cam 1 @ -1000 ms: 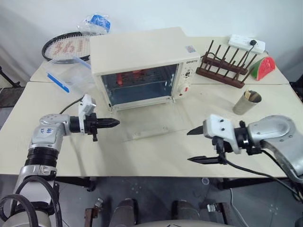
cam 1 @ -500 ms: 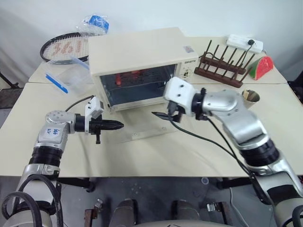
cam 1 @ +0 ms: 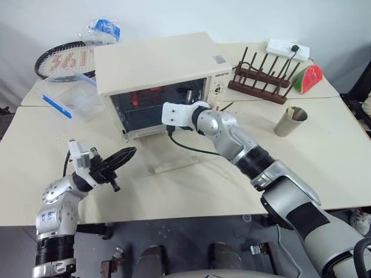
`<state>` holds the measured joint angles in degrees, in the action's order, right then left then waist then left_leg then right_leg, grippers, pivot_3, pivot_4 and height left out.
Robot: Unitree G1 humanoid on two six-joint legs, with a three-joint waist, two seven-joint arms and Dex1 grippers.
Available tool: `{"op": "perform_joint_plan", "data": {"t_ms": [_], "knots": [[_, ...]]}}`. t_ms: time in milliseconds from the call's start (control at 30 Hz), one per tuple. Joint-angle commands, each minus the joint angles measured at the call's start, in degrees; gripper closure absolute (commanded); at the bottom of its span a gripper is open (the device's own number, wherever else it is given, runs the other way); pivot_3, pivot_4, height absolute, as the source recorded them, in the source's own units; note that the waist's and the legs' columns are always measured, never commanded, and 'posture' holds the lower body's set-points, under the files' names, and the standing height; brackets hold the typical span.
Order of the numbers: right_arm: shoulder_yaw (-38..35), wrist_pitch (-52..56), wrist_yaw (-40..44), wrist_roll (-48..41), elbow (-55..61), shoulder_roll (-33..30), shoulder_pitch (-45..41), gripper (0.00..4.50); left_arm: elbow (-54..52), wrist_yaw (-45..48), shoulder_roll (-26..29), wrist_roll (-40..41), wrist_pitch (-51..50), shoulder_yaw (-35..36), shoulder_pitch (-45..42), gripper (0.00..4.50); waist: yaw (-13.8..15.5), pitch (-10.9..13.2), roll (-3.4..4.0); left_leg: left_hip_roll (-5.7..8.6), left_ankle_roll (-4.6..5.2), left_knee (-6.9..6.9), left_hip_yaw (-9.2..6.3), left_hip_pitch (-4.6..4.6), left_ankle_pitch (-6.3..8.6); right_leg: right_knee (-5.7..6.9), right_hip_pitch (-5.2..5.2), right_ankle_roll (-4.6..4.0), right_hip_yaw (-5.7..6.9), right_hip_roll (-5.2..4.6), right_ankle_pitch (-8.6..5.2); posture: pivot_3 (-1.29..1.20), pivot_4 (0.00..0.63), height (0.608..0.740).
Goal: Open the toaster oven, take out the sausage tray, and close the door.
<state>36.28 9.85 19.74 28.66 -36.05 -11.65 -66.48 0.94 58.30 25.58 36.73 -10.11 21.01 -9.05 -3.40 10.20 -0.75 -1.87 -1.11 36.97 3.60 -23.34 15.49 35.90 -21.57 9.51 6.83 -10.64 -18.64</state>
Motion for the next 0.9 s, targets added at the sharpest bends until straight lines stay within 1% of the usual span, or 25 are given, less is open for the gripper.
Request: {"op": "perform_joint_plan", "data": {"t_ms": [33,133,267,300,367,433,567,667,733,767,900], "knots": [[0.9,-3.5,-3.3,4.0,-6.2,3.0,-5.2,0.00,-5.8,-2.3,-0.5,4.2,0.1,4.0,4.1,4.47,-0.2,0.0,0.00,0.00,-0.01,-0.01,0.01,0.02,0.01,0.00,0.00,0.00,0.00,0.00,0.00,0.00,0.150,0.740],[1.4,-6.0,-5.1,5.7,-11.4,5.1,-7.5,0.00,-7.8,-3.8,-0.1,5.1,-0.8,4.9,6.7,4.47,-0.5,0.0,0.01,-0.03,-0.04,-0.08,0.00,0.04,0.02,0.01,-0.01,0.00,-0.01,0.02,0.00,0.00,0.150,0.740],[1.6,-7.1,-6.6,7.7,-17.6,7.4,-9.8,0.00,-8.5,-5.2,0.1,4.7,-0.2,4.8,7.5,4.47,-0.3,0.0,0.01,-0.02,-0.05,-0.04,-0.02,0.04,0.03,0.01,0.02,0.00,-0.02,0.02,0.00,0.00,0.150,0.740],[1.3,-6.8,-7.1,7.9,-18.7,7.8,-10.2,0.19,-8.6,-5.4,0.0,4.9,-0.2,4.8,7.5,4.49,-0.2,0.0,0.01,-0.02,-0.05,-0.04,-0.03,0.03,0.03,0.01,0.02,0.00,-0.01,0.02,0.00,0.00,0.150,0.740],[0.8,-6.0,-7.9,8.4,-20.1,8.4,-10.9,0.65,-8.9,-5.7,0.0,5.1,-0.2,4.8,7.5,4.50,-0.1,0.0,0.01,-0.02,-0.05,-0.03,-0.02,0.03,0.03,0.01,0.01,0.00,-0.02,0.03,0.00,0.00,0.150,0.740],[0.6,-5.5,-8.4,8.8,-20.8,8.8,-11.3,1.28,-9.2,-6.0,0.0,5.2,-0.2,4.8,7.5,4.50,-0.1,0.0,0.02,-0.03,-0.06,-0.03,-0.02,0.03,0.04,0.01,0.01,0.00,-0.02,0.02,0.00,0.00,0.150,0.740],[0.9,-3.8,-8.3,10.0,-20.0,8.8,-11.1,2.63,-9.4,-6.2,0.3,6.0,-1.5,4.6,7.6,4.50,-0.2,0.0,0.02,-0.03,-0.07,-0.04,-0.01,0.04,0.04,0.01,0.01,-0.01,-0.03,0.04,0.00,0.00,0.150,0.740],[0.9,-3.0,-8.2,10.6,-18.3,8.5,-10.2,3.69,-9.1,-9.6,1.5,6.6,-6.2,4.4,7.1,4.50,-0.2,0.0,0.02,-0.03,-0.08,-0.05,-0.01,0.03,0.05,0.01,0.00,-0.01,-0.03,0.04,-0.01,0.00,0.150,0.740],[0.9,-2.6,-8.3,11.1,-16.6,8.2,-9.5,4.44,-8.2,-12.2,1.4,6.1,-6.5,5.0,5.7,4.09,-0.2,0.0,0.02,-0.04,-0.08,-0.05,-0.01,0.04,0.05,0.01,0.00,-0.01,-0.03,0.04,-0.01,0.00,0.150,0.740],[1.3,-2.1,-8.3,12.0,-15.1,7.9,-8.8,4.50,-8.3,-12.1,1.7,6.9,-7.2,5.3,5.5,3.91,-0.2,0.0,0.02,-0.03,-0.08,-0.05,-0.01,0.04,0.05,0.01,0.00,-0.01,-0.04,0.04,-0.01,0.00,0.150,0.740],[1.7,-1.5,-8.4,14.4,-9.5,6.7,-6.4,4.50,-9.4,-11.6,2.1,10.4,-9.3,6.2,5.1,2.74,-0.1,0.0,0.02,-0.03,-0.09,-0.07,-0.01,0.03,0.05,0.00,-0.01,-0.01,-0.04,0.04,-0.01,0.00,0.150,0.740]]}}
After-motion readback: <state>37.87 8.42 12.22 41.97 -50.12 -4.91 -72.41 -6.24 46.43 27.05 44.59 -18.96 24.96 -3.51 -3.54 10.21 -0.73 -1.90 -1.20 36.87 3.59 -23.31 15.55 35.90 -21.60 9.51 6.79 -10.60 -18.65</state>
